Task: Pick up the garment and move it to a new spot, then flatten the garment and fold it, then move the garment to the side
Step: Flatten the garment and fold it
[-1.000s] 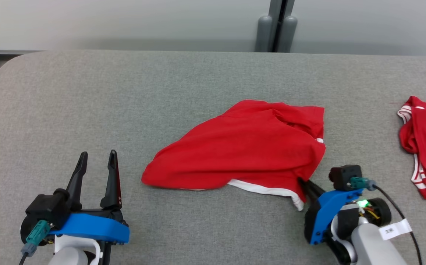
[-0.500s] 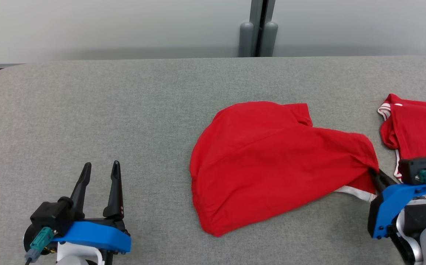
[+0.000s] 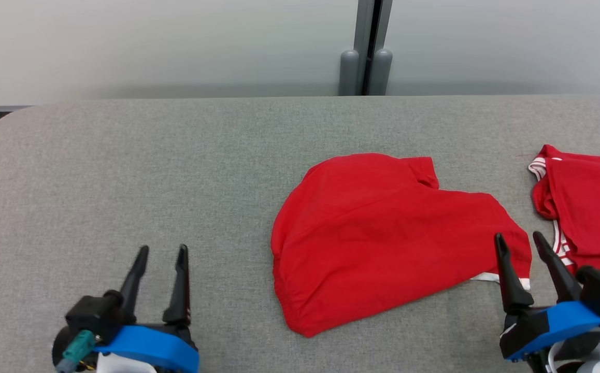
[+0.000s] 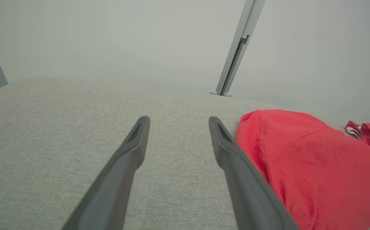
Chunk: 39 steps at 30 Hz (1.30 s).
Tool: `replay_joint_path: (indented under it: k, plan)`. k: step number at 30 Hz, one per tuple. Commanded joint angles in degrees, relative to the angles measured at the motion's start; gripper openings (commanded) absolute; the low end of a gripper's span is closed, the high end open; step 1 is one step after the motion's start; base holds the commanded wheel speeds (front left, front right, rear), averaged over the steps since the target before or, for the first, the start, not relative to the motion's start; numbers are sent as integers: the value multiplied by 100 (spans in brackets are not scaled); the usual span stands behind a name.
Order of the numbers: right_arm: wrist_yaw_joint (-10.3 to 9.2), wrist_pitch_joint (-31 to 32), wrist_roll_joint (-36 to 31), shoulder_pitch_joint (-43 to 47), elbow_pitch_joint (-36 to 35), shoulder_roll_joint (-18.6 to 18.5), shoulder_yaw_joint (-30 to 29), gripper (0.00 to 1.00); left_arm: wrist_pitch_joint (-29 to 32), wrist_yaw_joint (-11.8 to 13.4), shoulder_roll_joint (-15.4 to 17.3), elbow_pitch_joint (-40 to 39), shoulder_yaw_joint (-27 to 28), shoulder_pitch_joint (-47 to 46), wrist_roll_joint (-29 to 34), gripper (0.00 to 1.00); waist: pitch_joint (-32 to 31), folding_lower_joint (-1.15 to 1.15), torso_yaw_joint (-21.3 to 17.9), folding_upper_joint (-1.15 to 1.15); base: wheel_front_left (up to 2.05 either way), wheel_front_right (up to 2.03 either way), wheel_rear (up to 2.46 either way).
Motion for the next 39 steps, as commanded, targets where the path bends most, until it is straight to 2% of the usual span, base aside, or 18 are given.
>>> replay_joint_path:
  k: [1, 5, 10, 13, 20, 26, 34, 35, 36, 37, 39]
  plan:
    - [4, -93, 75, 111, -32, 42, 17, 100, 59, -48, 3, 1, -54, 78, -9, 100, -19, 0, -5, 0, 0, 0, 0]
    - [4, -167, 120, 143, 16, 94, 134, 100, 549, -341, -60, 62, -461, 136, -114, 100, 0, 0, 0, 0, 0, 0, 0]
    - [4, -154, 45, -6, 88, 106, 226, 100, 1542, -905, -191, 128, -931, 79, -659, 100, 66, 0, 28, 0, 0, 0, 0]
    - [4, -159, 59, -51, 124, 109, 241, 100, 1940, -1074, -254, 171, -1147, -62, -904, 100, 111, 0, 42, 0, 0, 0, 0]
    - [4, -238, 241, -159, 264, 108, 353, 100, 2158, -1238, -456, 599, -1409, -476, -1193, 100, 206, 0, -43, 0, 0, 0, 0]
    - [4, -295, 294, -231, 356, 108, 477, 100, 2186, -1268, -534, 971, -1468, -709, -1410, 100, 239, 0, -160, 0, 0, 0, 0]
    - [4, -346, 303, -214, 416, 108, 475, 100, 1900, -1297, -512, 1051, -1591, -881, -1565, 100, 260, 0, -228, 0, 0, 0, 0]
    - [4, -343, 301, -207, 417, 108, 470, 100, 1853, -1299, -502, 1032, -1612, -889, -1577, 90, 262, 0, -225, 0, 0, 0, 0]
    - [4, -342, 297, -203, 419, 108, 466, 100, 1804, -1300, -476, 1008, -1637, -907, -1558, 47, 265, 0, -221, 0, 0, 0, 0]
    - [4, -344, 293, -204, 420, 108, 463, 100, 1747, -1301, -449, 983, -1654, -927, -1535, 27, 268, 0, -216, 0, 0, 0, 0]
    - [4, -342, 285, -208, 423, 108, 462, 100, 1588, -1302, -413, 921, -1703, -954, -1486, 0, 270, 0, -207, 0, 0, 0, 0]
